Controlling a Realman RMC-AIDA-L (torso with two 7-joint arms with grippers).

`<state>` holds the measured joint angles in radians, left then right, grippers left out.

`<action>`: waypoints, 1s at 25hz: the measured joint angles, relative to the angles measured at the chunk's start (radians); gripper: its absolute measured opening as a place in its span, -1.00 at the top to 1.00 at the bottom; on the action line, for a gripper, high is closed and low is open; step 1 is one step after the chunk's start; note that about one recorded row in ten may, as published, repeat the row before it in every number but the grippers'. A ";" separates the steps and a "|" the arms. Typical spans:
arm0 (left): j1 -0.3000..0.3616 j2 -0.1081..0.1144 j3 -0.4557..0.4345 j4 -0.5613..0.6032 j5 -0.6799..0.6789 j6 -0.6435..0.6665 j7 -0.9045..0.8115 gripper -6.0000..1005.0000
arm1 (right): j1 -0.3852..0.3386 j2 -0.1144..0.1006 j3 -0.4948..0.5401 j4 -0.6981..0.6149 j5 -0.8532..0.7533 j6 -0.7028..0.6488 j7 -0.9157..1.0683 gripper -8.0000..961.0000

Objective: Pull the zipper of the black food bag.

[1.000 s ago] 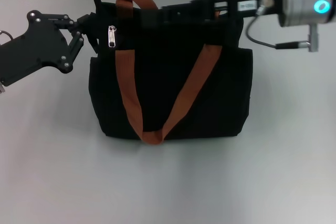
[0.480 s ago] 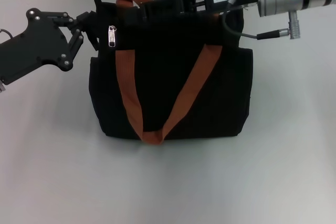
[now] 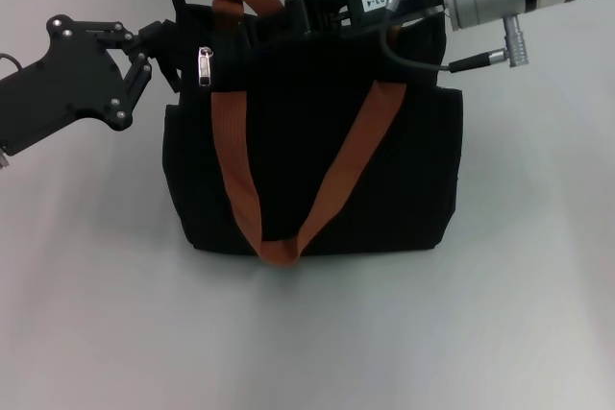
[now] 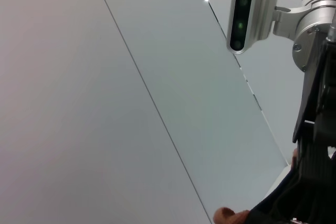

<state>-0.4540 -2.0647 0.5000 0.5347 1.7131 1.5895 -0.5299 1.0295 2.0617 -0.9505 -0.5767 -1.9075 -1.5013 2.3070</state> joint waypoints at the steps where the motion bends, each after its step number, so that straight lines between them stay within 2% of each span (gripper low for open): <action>1: 0.000 0.000 0.000 0.000 0.000 0.000 -0.001 0.91 | 0.002 0.000 -0.001 0.000 -0.003 0.005 0.004 0.13; 8: -0.003 0.000 0.000 -0.004 0.000 0.002 -0.006 0.91 | 0.018 0.002 -0.022 0.008 -0.015 0.051 0.021 0.15; 15: -0.009 0.000 0.000 -0.006 0.000 0.003 -0.017 0.90 | 0.035 0.015 -0.051 0.010 -0.015 0.072 0.036 0.14; 25: -0.011 0.000 0.005 -0.009 -0.006 0.014 -0.022 0.90 | 0.034 0.016 -0.079 0.011 -0.013 0.105 0.045 0.14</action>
<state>-0.4649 -2.0651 0.5049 0.5261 1.7067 1.6039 -0.5522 1.0633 2.0773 -1.0292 -0.5656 -1.9209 -1.3966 2.3524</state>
